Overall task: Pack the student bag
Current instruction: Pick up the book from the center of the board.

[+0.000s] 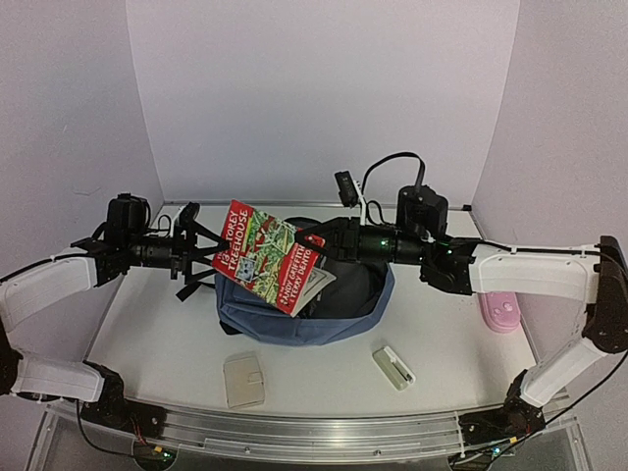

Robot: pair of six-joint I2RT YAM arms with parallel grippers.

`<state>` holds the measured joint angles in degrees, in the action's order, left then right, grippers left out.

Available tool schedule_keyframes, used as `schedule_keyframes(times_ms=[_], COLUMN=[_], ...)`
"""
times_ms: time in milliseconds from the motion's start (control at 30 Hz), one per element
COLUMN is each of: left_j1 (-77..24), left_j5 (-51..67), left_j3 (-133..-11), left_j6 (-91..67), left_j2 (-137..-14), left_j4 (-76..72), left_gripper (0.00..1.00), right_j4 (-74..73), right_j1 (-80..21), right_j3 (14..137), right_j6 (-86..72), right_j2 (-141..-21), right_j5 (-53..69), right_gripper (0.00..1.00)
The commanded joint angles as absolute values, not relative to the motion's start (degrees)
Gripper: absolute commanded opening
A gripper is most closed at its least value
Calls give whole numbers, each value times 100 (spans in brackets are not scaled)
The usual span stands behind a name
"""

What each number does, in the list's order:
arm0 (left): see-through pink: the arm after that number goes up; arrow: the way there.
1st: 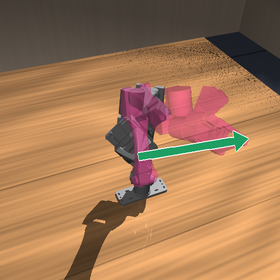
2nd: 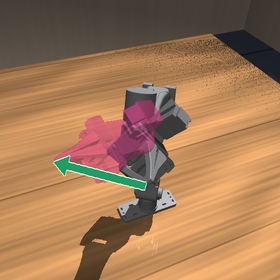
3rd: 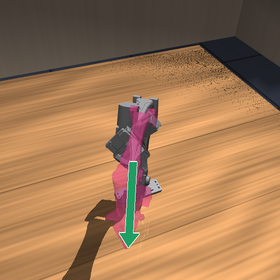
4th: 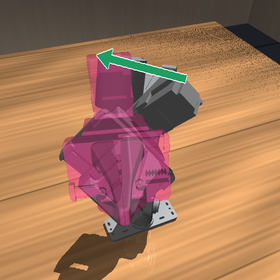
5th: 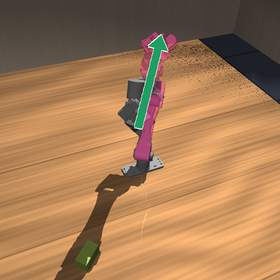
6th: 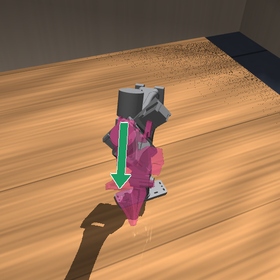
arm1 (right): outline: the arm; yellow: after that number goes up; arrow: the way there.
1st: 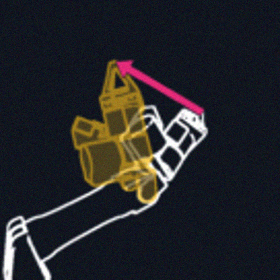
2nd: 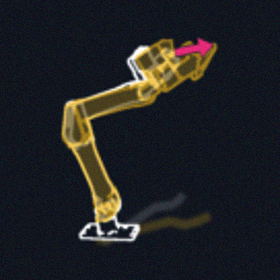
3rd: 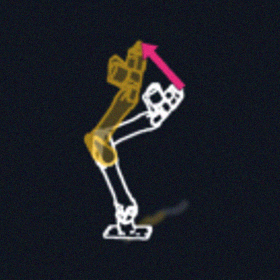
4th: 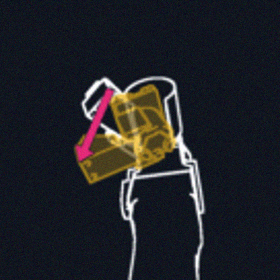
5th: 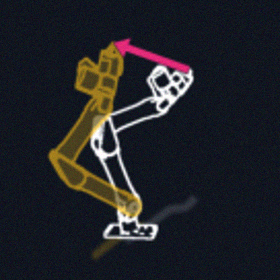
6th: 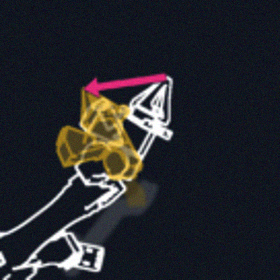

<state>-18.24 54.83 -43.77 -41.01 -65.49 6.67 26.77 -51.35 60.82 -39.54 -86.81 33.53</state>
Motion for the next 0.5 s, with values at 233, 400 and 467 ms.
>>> schedule_keyframes(times_ms=[233, 400, 467], left_j1=[-1992, -2133, -2166], left_j5=[6159, 6409, 6448], left_j3=[-4793, -4792, -4775], left_j6=[-4008, -4134, -4179], left_j2=[-6432, -6525, -6546], left_j4=[457, 221, 88], left_gripper=[100, 100, 100], right_j4=[3546, 3946, 4005], right_j1=[-5106, -5105, -5106], right_j3=[6194, 6170, 6191], right_j6=[-4125, -4378, -4413], right_j2=[-8408, -8613, -8682], right_j5=[3846, 4110, 4162], right_gripper=[0, 0, 0])
